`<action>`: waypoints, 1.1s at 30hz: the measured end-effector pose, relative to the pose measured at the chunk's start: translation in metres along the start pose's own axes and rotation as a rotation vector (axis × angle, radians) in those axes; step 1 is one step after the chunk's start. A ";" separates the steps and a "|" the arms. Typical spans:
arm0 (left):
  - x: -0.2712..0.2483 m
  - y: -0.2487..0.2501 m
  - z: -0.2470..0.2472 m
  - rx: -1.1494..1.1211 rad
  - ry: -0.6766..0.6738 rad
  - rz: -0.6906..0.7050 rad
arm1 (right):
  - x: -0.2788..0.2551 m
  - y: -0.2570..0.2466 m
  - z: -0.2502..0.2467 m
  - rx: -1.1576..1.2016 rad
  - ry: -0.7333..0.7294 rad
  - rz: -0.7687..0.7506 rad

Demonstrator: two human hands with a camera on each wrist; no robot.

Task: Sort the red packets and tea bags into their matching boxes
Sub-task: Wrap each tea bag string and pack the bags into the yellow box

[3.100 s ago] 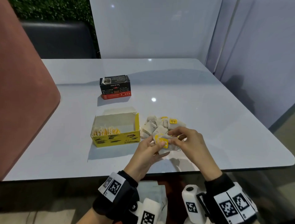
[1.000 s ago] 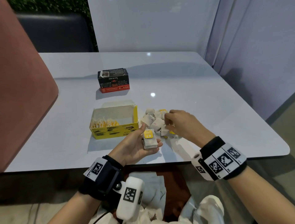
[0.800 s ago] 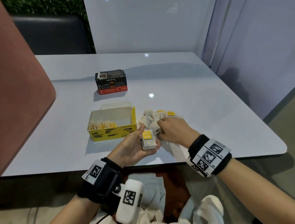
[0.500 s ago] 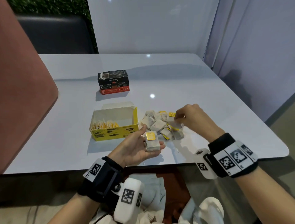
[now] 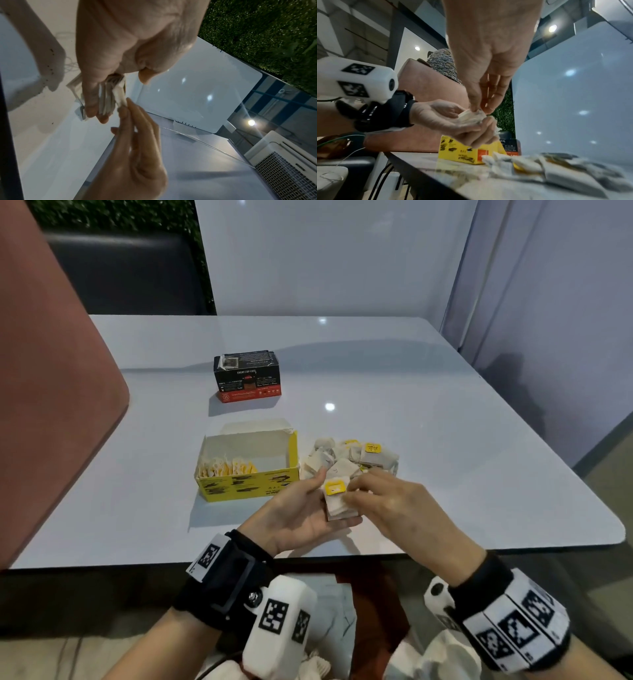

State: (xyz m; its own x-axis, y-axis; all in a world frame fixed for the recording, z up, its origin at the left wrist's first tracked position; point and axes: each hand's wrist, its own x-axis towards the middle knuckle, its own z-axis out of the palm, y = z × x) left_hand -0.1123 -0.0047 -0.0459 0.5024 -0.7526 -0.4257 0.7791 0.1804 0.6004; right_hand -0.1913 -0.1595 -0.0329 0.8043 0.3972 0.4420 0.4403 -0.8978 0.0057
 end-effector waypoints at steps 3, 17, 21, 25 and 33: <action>-0.001 -0.001 0.000 0.008 -0.012 0.029 | -0.006 -0.001 0.006 -0.008 -0.017 -0.024; -0.008 -0.005 -0.007 0.141 0.186 0.139 | 0.013 0.042 -0.011 0.038 -0.331 0.584; -0.009 -0.004 -0.006 0.165 0.183 0.154 | 0.023 0.062 0.006 0.011 -0.583 0.857; -0.007 -0.006 -0.004 0.162 0.196 0.154 | 0.025 0.066 0.025 0.161 -0.654 0.913; -0.012 -0.006 -0.004 0.040 0.213 0.041 | 0.018 0.079 -0.010 0.583 -0.465 0.958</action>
State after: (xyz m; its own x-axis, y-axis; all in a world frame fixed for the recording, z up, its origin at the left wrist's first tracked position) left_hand -0.1215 0.0057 -0.0466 0.6043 -0.5936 -0.5314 0.7430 0.1792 0.6448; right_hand -0.1465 -0.2251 -0.0154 0.9161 -0.2429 -0.3189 -0.3940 -0.6926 -0.6043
